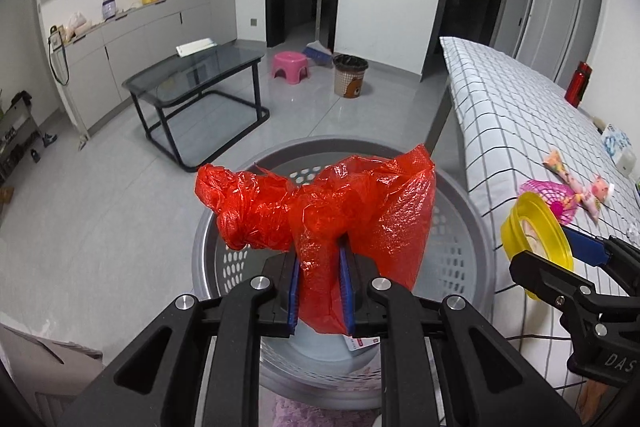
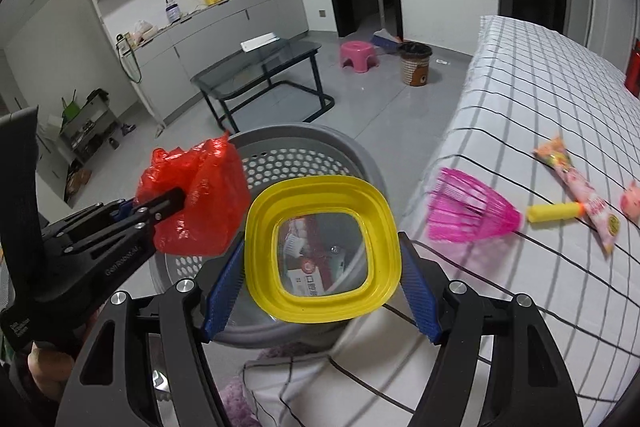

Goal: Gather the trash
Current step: 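Carry the red bag and yellow ring over the basket and release both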

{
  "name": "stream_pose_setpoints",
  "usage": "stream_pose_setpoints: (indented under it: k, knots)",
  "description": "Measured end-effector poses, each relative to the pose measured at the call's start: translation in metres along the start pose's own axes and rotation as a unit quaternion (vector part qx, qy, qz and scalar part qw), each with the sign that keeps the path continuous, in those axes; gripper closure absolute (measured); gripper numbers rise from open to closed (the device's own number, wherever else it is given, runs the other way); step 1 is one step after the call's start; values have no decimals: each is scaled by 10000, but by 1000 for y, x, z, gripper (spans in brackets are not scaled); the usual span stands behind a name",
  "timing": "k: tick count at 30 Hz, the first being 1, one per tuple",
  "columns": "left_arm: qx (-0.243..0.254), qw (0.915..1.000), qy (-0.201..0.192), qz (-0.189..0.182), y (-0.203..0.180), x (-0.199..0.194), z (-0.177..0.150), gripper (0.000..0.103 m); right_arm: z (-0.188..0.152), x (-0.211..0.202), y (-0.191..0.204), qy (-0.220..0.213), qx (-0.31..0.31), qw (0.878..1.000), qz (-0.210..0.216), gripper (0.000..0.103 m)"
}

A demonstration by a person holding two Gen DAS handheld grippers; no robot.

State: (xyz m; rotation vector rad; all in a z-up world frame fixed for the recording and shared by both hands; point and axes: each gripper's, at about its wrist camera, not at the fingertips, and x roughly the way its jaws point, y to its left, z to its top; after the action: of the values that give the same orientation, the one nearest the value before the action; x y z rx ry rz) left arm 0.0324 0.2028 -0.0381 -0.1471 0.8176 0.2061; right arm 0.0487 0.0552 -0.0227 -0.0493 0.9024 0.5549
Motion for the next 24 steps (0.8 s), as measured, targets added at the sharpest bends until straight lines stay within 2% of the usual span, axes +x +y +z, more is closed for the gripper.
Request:
stream_pose_setpoints:
  k: [12,24]
  knots:
    - [-163,9995,258,114,18,20,-4,86,7,42,10,354,-6,9992,165,34]
    - [-256,9989,385,9,24,26,-14,86,8,49,14,406,-90,9991,126,34]
